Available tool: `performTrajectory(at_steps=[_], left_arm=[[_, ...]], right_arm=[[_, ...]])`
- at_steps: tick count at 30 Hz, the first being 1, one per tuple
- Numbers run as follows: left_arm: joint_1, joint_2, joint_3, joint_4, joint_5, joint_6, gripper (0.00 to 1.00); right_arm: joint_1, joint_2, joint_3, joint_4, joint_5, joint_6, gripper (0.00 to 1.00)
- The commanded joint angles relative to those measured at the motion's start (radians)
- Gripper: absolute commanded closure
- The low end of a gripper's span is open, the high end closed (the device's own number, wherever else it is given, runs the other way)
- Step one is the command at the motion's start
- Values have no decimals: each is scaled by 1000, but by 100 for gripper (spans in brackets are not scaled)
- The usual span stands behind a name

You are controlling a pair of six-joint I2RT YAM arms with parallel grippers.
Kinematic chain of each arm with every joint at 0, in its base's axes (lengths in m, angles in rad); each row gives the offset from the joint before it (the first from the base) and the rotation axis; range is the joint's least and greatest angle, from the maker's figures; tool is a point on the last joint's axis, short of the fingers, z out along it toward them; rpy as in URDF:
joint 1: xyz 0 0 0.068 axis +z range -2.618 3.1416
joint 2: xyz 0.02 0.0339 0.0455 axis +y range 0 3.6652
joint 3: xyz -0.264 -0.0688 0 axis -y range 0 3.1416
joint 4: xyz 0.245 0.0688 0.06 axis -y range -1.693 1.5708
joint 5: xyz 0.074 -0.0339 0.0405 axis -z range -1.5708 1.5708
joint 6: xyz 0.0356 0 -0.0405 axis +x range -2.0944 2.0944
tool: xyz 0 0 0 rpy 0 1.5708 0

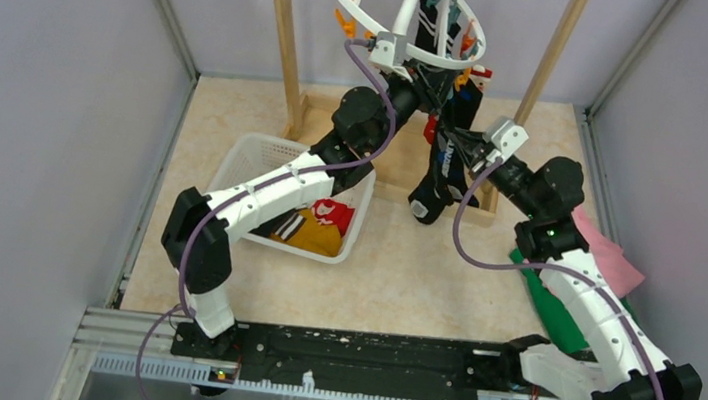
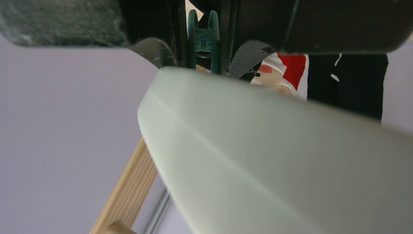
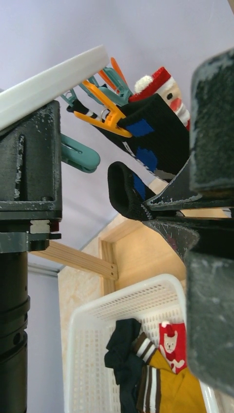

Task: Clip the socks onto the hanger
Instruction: Open the clamp at the hanger, then clamp the sock onto the hanger.

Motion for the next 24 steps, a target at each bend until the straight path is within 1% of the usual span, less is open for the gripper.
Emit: performTrajectory(at_steps=[1,14,24], left_arm=[[9,-8,-3,-3,-39,-28,100],[10,-3,1,-11,-30,-53,100],[9,-4,-6,-19,-32,-66,100]], right_arm=[[-7,14,70,80,7,-22,100],[-7,45,98,102,51,-11,100],[-6,73,130,127,48,-11,100]])
